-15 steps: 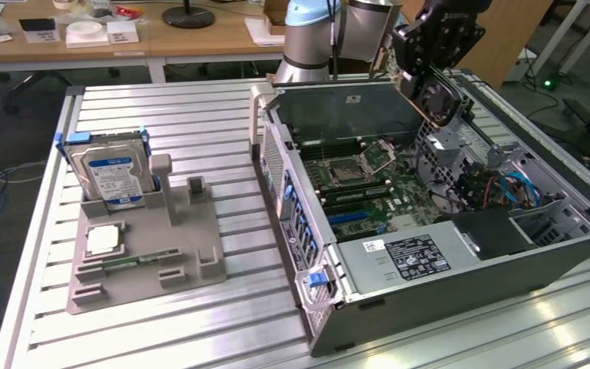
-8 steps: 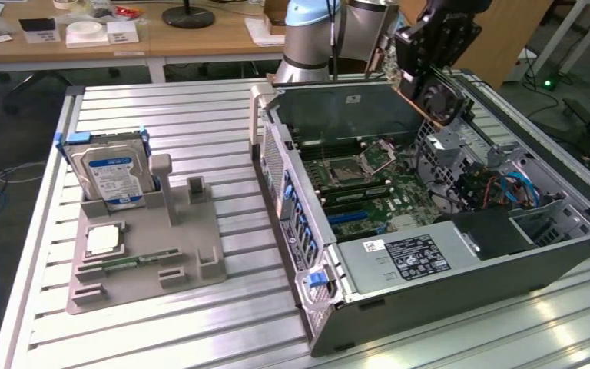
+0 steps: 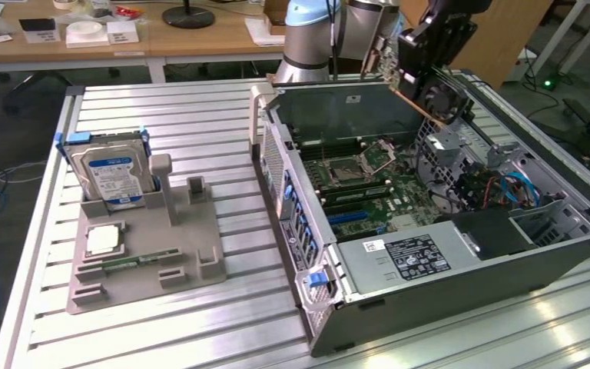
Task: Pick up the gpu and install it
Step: 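Insert the gpu into the slot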
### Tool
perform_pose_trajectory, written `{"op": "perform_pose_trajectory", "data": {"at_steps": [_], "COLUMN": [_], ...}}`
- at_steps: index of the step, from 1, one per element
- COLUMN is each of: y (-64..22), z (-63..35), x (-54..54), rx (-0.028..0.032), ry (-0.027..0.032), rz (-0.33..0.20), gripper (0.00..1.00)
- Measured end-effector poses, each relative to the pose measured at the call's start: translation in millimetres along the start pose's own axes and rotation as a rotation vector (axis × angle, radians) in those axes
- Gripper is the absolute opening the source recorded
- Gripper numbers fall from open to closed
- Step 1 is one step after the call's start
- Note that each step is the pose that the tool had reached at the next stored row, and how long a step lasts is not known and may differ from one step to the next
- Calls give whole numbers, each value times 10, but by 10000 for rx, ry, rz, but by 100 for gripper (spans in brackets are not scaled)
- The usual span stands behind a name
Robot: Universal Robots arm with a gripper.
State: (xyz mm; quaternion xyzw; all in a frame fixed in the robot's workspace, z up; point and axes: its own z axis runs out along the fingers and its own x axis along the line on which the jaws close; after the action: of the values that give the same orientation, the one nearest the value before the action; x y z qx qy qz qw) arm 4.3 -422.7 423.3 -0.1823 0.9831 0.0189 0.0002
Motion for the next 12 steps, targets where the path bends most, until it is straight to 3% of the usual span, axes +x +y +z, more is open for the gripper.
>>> {"op": "perform_pose_trajectory", "data": {"at_steps": [12], "y": [0], "z": [0], "x": [0], "rx": [-12], "ry": [65], "rz": [-1754], "gripper": [29]}}
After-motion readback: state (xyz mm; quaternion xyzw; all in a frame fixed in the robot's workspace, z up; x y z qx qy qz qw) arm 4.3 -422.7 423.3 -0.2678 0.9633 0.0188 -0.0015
